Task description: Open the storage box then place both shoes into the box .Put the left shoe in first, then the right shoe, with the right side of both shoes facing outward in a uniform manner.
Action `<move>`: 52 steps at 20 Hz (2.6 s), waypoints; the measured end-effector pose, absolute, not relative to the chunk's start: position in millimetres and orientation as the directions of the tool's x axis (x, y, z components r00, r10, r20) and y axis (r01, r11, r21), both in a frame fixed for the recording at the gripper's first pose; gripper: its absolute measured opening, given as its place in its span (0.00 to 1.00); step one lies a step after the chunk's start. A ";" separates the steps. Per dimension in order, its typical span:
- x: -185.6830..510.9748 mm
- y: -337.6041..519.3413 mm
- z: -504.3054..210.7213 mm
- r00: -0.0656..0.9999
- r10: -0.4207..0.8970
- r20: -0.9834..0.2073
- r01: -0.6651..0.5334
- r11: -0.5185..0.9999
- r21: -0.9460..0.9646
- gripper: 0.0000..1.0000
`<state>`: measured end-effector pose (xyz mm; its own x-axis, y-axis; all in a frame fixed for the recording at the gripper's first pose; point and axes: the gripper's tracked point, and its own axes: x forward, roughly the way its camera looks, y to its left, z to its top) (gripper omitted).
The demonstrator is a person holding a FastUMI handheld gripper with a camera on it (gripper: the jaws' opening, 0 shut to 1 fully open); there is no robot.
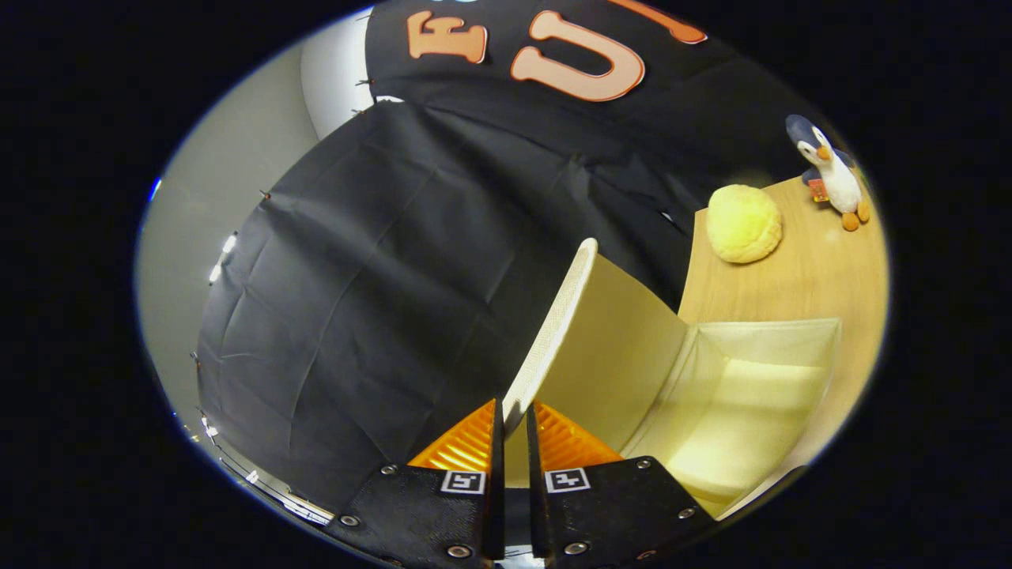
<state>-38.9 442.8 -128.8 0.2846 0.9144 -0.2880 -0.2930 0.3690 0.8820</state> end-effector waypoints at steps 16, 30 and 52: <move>-34.2 459.8 -166.9 0.359 0.821 -0.444 -0.420 0.566 0.709 0.90; -32.9 199.1 -278.4 0.627 0.399 -0.669 -0.121 0.898 0.422 0.96; -70.5 81.1 -454.7 0.544 0.126 -0.829 -0.022 0.990 0.136 0.65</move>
